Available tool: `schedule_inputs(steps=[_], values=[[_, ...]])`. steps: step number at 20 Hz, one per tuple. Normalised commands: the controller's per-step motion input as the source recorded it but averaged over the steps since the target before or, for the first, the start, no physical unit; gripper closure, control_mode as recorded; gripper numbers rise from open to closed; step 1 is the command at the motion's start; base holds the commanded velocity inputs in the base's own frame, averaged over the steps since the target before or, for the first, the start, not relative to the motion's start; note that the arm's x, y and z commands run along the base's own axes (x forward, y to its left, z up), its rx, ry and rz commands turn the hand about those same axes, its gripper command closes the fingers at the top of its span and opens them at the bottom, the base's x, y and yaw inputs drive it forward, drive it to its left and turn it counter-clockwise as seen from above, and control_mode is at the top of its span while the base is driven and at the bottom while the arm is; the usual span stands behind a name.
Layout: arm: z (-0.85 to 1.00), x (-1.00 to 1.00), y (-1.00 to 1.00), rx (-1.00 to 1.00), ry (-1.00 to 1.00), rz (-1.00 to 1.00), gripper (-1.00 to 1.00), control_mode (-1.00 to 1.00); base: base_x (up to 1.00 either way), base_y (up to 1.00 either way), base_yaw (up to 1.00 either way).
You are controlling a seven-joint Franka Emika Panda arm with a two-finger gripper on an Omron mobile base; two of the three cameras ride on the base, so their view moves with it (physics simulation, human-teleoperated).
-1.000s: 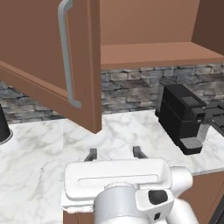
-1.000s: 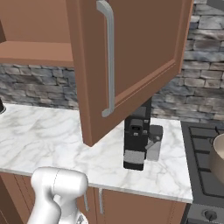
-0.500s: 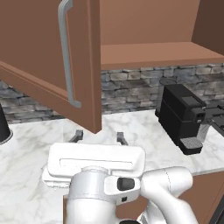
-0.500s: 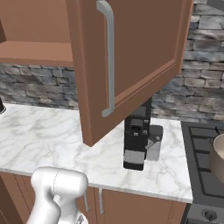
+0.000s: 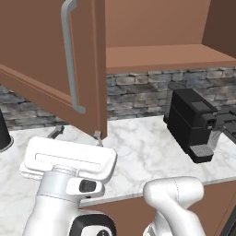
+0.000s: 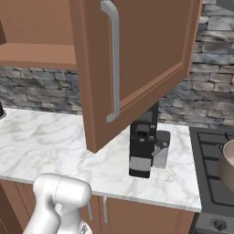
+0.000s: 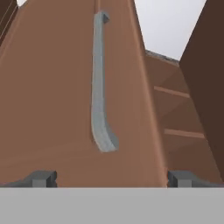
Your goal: Open the cabinet and move the ladle to the pot. Then close the cabinet.
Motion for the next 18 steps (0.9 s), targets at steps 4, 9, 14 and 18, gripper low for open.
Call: schedule_inputs(steps=[4, 9, 14, 18], values=[[0.00, 0.48, 0.42, -0.03, -0.11, -0.14, -1.00, -1.00, 0.00, 0.00, 0.00], [0.00, 0.40, 0.32, -0.03, -0.09, -0.14, -1.00, -1.00, 0.00, 0.00, 0.00], [0.00, 0.63, 0.02, -0.01, -0.02, -0.14, -1.00, -1.00, 0.00, 0.00, 0.00], [0.02, 0.79, -0.15, 0.00, 0.00, -0.10, -1.00, -1.00, 0.00, 0.00, 0.00]])
